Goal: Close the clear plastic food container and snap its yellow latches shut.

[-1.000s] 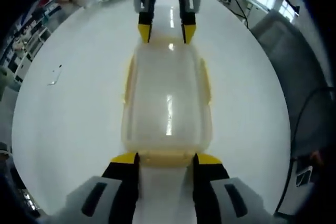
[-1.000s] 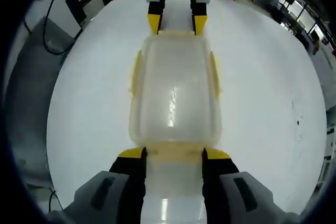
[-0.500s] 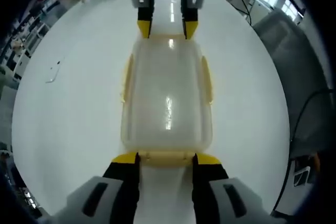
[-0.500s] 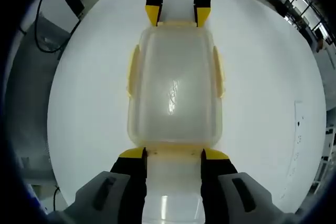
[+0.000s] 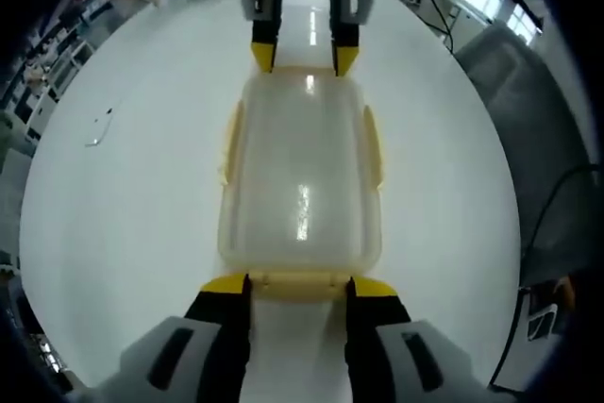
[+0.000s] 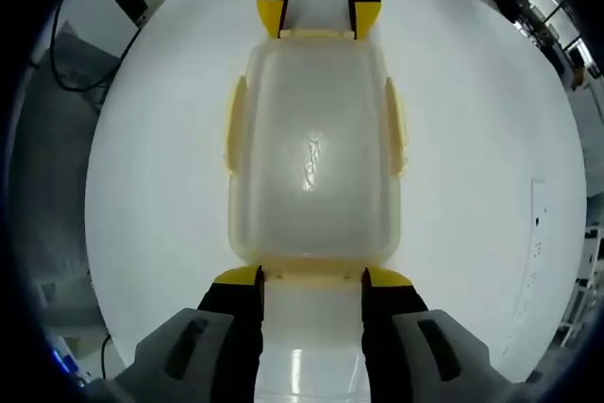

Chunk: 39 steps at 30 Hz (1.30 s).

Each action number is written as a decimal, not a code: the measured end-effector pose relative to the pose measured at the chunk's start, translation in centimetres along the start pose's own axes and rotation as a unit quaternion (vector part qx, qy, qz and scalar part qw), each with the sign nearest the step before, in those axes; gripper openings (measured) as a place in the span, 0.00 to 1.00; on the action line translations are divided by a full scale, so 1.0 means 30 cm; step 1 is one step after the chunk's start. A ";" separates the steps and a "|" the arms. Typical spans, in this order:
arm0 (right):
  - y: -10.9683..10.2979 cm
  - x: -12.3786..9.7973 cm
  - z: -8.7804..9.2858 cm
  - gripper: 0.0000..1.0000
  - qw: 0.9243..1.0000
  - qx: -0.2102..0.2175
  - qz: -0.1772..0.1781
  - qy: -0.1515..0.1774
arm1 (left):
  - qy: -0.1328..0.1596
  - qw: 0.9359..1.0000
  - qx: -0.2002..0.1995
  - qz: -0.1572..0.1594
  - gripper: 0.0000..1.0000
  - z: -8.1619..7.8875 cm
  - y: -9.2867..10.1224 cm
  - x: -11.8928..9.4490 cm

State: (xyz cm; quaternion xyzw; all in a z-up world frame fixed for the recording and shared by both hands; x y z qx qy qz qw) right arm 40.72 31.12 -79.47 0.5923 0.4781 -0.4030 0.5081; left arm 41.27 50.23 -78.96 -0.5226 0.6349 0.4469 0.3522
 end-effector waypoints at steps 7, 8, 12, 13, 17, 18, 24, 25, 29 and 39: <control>-0.023 -0.009 0.016 0.37 0.999 0.015 0.005 0.030 | -0.049 0.999 -0.012 -0.005 0.34 -0.018 0.006 0.007; -0.025 -0.010 0.017 0.37 0.999 0.014 0.005 0.033 | -0.059 0.998 -0.013 -0.005 0.34 -0.021 0.006 0.008; -0.035 -0.016 0.018 0.37 0.999 0.016 0.008 0.042 | -0.057 0.998 -0.020 -0.006 0.34 -0.019 0.007 0.007; -0.035 -0.018 0.021 0.37 0.999 0.023 0.013 0.044 | -0.052 0.998 -0.022 -0.007 0.34 -0.014 0.008 0.004; -0.031 -0.021 0.022 0.37 0.998 0.014 0.026 0.063 | -0.054 0.998 -0.027 -0.010 0.34 -0.022 0.016 0.007; -0.032 -0.024 0.023 0.37 0.997 0.011 0.029 0.067 | -0.059 0.998 -0.028 -0.010 0.34 -0.025 0.020 0.009; -0.029 -0.085 0.032 0.37 0.996 0.001 0.021 0.086 | -0.065 0.997 -0.038 -0.010 0.34 -0.049 0.052 -0.011; -0.025 -0.095 0.039 0.37 0.996 0.000 0.022 0.088 | -0.058 0.997 -0.043 -0.011 0.34 -0.058 0.055 -0.024; -0.005 -0.144 0.070 0.37 0.994 -0.005 0.032 0.104 | -0.049 0.998 -0.046 -0.020 0.34 -0.113 0.073 -0.072; -0.011 -0.295 0.165 0.37 0.991 -0.010 0.044 0.124 | -0.054 0.997 -0.049 -0.032 0.34 -0.269 0.131 -0.150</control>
Point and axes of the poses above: the point that each gripper's makers call its tool centre point, and the gripper's own axes: x roughly forward along the fingers, y roughly to its right, z roughly out of its underside, the point moved 6 cm from there along -x, roughly backward along the fingers, and after that the axes turned 13 degrees about z, right-handed, at the moved point
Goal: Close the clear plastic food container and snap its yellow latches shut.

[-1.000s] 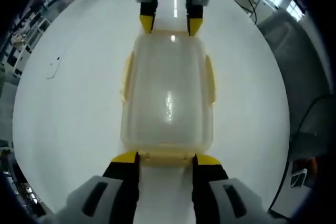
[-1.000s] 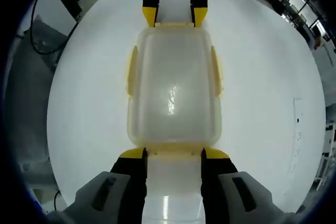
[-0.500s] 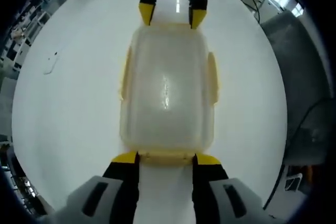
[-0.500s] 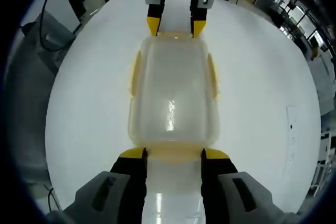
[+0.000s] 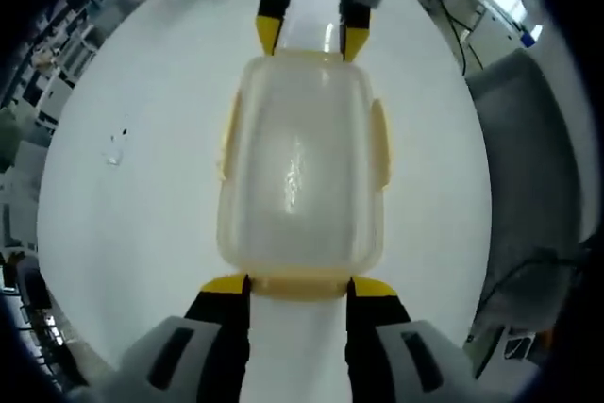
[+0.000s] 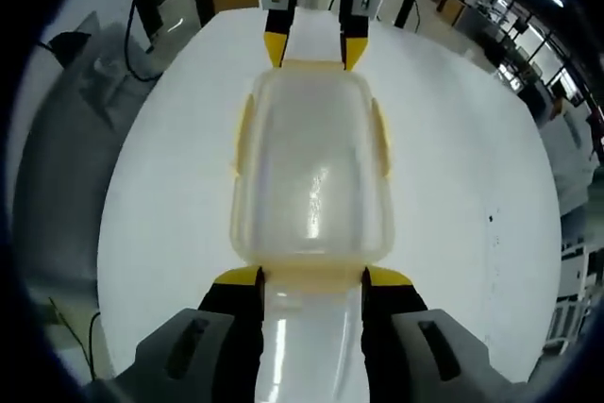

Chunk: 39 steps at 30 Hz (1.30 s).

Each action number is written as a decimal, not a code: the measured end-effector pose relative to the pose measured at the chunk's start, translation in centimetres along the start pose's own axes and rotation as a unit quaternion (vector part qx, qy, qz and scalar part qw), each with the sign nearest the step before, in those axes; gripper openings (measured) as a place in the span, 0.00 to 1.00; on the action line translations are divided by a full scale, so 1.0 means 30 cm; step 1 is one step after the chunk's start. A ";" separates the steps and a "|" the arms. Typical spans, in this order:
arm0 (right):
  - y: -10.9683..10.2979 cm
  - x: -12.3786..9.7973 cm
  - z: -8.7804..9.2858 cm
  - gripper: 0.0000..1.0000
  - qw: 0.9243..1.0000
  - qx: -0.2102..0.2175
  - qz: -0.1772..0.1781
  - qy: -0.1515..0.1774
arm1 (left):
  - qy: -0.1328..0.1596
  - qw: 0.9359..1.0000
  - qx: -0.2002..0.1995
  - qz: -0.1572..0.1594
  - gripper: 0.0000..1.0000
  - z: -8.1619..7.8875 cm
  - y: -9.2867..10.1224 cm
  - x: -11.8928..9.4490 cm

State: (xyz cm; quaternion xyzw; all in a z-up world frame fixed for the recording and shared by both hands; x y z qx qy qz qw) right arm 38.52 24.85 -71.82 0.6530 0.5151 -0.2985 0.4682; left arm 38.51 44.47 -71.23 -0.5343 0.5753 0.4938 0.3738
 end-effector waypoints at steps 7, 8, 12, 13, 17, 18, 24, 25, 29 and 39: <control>0.009 -0.103 0.083 0.37 1.000 0.001 0.015 -0.002 | 0.006 1.000 0.014 -0.013 0.34 -0.129 0.022 -0.030; 0.010 -0.115 0.095 0.37 1.000 0.001 0.016 -0.003 | 0.008 1.000 0.015 -0.013 0.34 -0.144 0.024 -0.030; 0.012 -0.161 0.160 0.37 1.000 0.005 0.026 -0.006 | 0.006 1.000 0.024 -0.019 0.34 -0.227 0.027 -0.028; 0.012 -0.171 0.182 0.37 1.000 0.005 0.027 -0.009 | 0.007 0.999 0.026 -0.019 0.34 -0.252 0.029 -0.024; 0.016 -0.200 0.244 0.37 0.999 0.009 0.028 -0.012 | 0.011 0.999 0.030 -0.020 0.34 -0.316 0.029 -0.003; 0.018 -0.210 0.263 0.37 0.999 0.009 0.029 -0.014 | 0.011 0.999 0.033 -0.022 0.34 -0.337 0.028 0.006; 0.025 -0.222 0.361 0.37 0.999 0.011 0.026 -0.029 | 0.020 0.999 0.046 -0.019 0.34 -0.427 0.028 0.052; 0.025 -0.222 0.374 0.37 0.999 0.012 0.027 -0.031 | 0.021 0.999 0.045 -0.018 0.34 -0.438 0.025 0.061; 0.026 -0.229 0.437 0.37 0.999 0.017 0.027 -0.039 | 0.013 0.999 0.049 -0.016 0.34 -0.495 0.015 0.099; 0.014 -0.235 0.538 0.37 0.998 0.033 0.020 -0.047 | 0.005 0.998 0.060 -0.001 0.34 -0.579 -0.004 0.165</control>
Point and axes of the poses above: the point that each gripper's makers call its tool centre point, and the gripper's own axes: x roughly forward along the fingers, y roughly to its right, z roughly out of its underside, the point moved 6 cm from there along -x, roughly backward along the fingers, and after that the axes turned 13 degrees about z, right-handed, at the moved point
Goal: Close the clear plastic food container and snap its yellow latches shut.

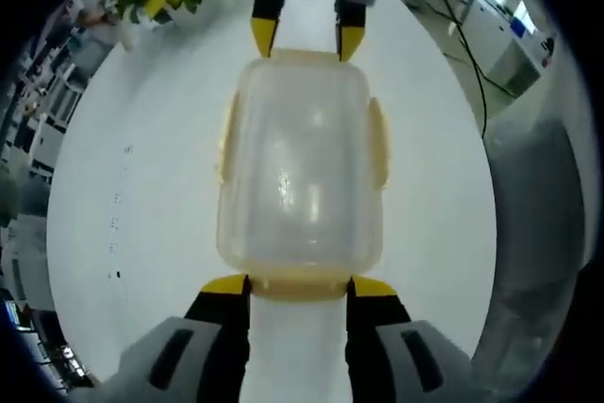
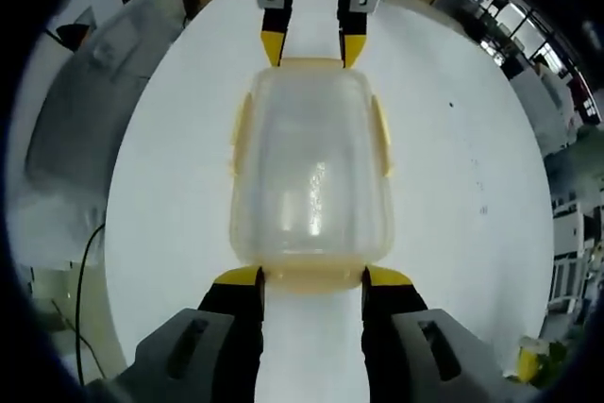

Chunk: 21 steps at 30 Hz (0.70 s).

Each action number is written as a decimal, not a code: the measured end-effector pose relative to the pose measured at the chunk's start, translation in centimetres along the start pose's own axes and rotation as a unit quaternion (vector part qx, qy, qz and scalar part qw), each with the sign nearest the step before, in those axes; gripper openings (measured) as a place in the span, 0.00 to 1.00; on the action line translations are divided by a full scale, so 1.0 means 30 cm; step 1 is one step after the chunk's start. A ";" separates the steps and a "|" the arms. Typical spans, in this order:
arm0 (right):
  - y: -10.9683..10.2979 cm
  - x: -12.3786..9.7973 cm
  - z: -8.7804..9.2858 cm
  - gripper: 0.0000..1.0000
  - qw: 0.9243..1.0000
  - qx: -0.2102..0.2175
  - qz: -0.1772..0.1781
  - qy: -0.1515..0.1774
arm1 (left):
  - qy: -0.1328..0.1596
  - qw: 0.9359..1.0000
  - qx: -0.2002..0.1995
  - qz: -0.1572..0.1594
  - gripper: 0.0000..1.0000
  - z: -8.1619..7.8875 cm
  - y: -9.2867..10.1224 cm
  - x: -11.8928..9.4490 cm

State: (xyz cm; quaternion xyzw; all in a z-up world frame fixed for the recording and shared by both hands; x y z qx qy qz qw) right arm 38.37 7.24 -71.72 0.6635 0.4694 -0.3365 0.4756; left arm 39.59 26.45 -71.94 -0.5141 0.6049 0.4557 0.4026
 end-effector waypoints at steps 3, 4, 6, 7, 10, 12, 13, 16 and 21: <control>-0.005 0.011 0.012 0.37 1.000 0.001 -0.005 -0.003 | -0.002 1.000 -0.002 0.006 0.34 -0.005 0.001 0.006; -0.006 0.012 0.014 0.37 1.000 0.001 -0.005 -0.003 | -0.003 1.000 -0.001 0.006 0.34 -0.007 0.002 0.008; -0.013 0.021 0.025 0.37 1.000 0.006 -0.011 -0.008 | -0.007 1.000 0.003 0.007 0.34 -0.017 0.003 0.012; -0.017 0.024 0.030 0.37 1.000 0.006 -0.012 -0.010 | -0.011 1.000 0.006 0.006 0.34 -0.023 0.003 0.015; -0.027 0.020 0.036 0.37 1.000 0.013 -0.018 -0.009 | -0.021 1.000 0.010 0.010 0.34 -0.027 0.004 0.028; -0.028 0.019 0.038 0.37 1.000 0.018 -0.018 -0.004 | -0.024 1.000 0.010 0.010 0.34 -0.025 0.001 0.035; -0.027 0.021 0.038 0.37 1.000 0.019 -0.017 -0.003 | -0.025 1.000 0.010 0.011 0.34 -0.023 -0.001 0.036; -0.024 0.030 0.040 0.37 1.000 0.020 -0.020 -0.005 | -0.028 1.000 0.009 0.012 0.34 -0.025 -0.005 0.036; -0.021 0.039 0.044 0.37 0.999 0.020 -0.023 -0.011 | -0.033 0.999 0.009 0.014 0.34 -0.027 -0.010 0.040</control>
Point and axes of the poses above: the point that each gripper's makers call its tool centre point, and the gripper's own axes: x roughly forward along the fingers, y roughly to its right, z roughly out of its underside, the point moved 6 cm from there along -x, roughly backward along the fingers, and after that the axes turned 13 degrees about z, right-handed, at the moved point
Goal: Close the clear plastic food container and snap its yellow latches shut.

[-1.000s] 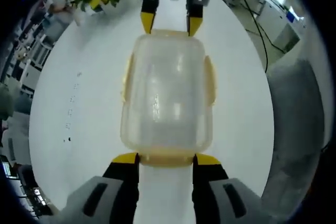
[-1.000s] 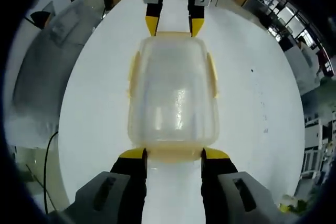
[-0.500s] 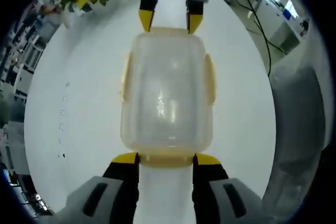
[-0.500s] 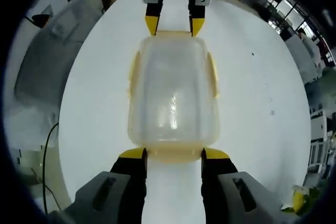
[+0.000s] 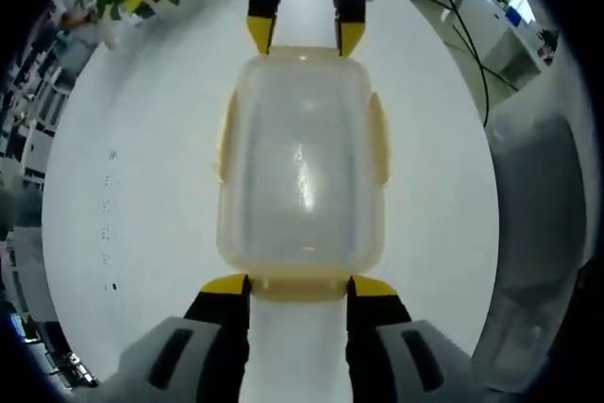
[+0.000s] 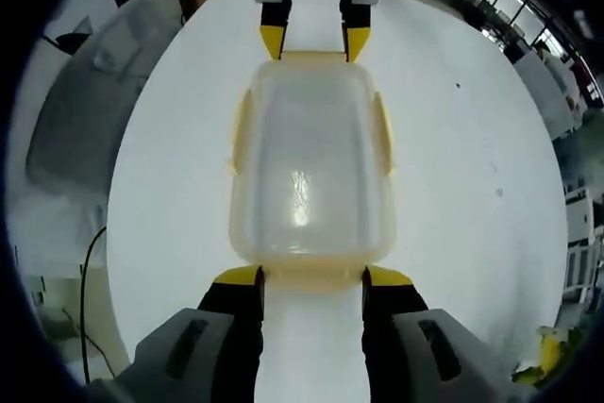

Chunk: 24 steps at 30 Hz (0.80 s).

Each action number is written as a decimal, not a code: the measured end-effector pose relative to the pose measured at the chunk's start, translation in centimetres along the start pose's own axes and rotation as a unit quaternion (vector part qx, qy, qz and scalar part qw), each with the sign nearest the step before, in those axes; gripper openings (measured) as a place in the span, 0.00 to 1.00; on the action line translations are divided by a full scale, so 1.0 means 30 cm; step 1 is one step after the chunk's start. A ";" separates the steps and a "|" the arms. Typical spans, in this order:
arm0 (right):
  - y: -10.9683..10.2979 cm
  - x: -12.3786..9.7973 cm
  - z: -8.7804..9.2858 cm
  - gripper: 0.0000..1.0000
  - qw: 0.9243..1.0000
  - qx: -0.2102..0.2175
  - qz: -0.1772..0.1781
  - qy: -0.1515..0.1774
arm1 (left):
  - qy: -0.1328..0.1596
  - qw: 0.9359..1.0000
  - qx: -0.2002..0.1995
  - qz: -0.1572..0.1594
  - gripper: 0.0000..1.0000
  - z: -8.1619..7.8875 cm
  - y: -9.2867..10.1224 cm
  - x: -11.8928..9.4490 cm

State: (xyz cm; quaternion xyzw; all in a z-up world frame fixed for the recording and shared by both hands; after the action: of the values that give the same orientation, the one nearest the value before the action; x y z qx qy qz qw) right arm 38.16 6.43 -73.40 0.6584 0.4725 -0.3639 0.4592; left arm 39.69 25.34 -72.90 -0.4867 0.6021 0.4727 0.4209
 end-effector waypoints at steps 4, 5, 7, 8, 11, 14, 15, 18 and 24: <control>0.004 0.004 0.002 0.37 1.000 0.004 -0.004 0.000 | -0.004 1.000 0.005 0.001 0.35 0.001 -0.005 0.000; 0.003 0.009 0.004 0.37 1.000 0.005 -0.005 -0.001 | -0.005 1.000 0.006 0.001 0.35 0.000 -0.006 0.001; 0.002 0.015 0.010 0.37 1.000 0.004 -0.008 -0.006 | -0.013 1.000 0.014 0.000 0.35 0.000 -0.010 0.010; 0.003 0.013 0.009 0.37 1.000 0.005 -0.009 -0.006 | -0.020 1.000 0.017 -0.001 0.35 0.000 -0.010 0.017; 0.003 0.014 0.009 0.37 1.000 0.004 -0.010 -0.007 | -0.029 0.999 0.023 -0.002 0.35 0.000 -0.014 0.014; 0.004 0.016 0.008 0.37 1.000 0.004 -0.011 -0.009 | -0.027 0.999 0.020 -0.002 0.35 0.002 -0.016 0.015; 0.003 0.015 0.007 0.37 1.000 0.003 -0.011 -0.010 | -0.026 0.999 0.020 -0.002 0.35 0.003 -0.016 0.015; 0.003 0.018 0.007 0.37 1.000 -0.001 -0.009 -0.013 | -0.025 1.000 0.017 -0.002 0.35 0.002 -0.016 0.017; 0.001 0.019 0.009 0.38 1.000 -0.001 -0.010 -0.012 | -0.025 1.000 0.015 -0.003 0.36 0.004 -0.021 0.022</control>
State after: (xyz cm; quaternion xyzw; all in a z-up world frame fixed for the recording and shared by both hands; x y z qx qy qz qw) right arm 38.35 6.33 -73.98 0.6489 0.4738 -0.3757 0.4618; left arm 40.19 25.28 -73.68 -0.4706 0.5968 0.4742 0.4443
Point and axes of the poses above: the point that each gripper's makers call its tool centre point, and the gripper's own axes: x roughly forward along the fingers, y roughly to its right, z roughly out of its underside, the point moved 6 cm from there along -x, roughly backward along the fingers, and after that the axes turned 13 degrees about z, right-handed, at the moved point
